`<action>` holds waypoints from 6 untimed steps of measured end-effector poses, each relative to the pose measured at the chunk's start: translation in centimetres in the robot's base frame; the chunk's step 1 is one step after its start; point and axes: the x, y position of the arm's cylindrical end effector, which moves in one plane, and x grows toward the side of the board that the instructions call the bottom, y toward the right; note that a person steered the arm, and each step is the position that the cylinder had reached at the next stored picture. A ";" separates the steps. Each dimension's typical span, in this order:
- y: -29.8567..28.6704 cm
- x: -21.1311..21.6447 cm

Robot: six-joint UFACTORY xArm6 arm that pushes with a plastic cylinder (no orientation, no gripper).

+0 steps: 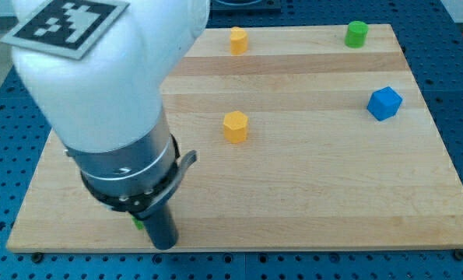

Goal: Push the green star right and up a bit

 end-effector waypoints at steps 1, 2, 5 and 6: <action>-3.0 -0.1; -8.0 -0.1; -2.0 -4.6; 3.6 -6.0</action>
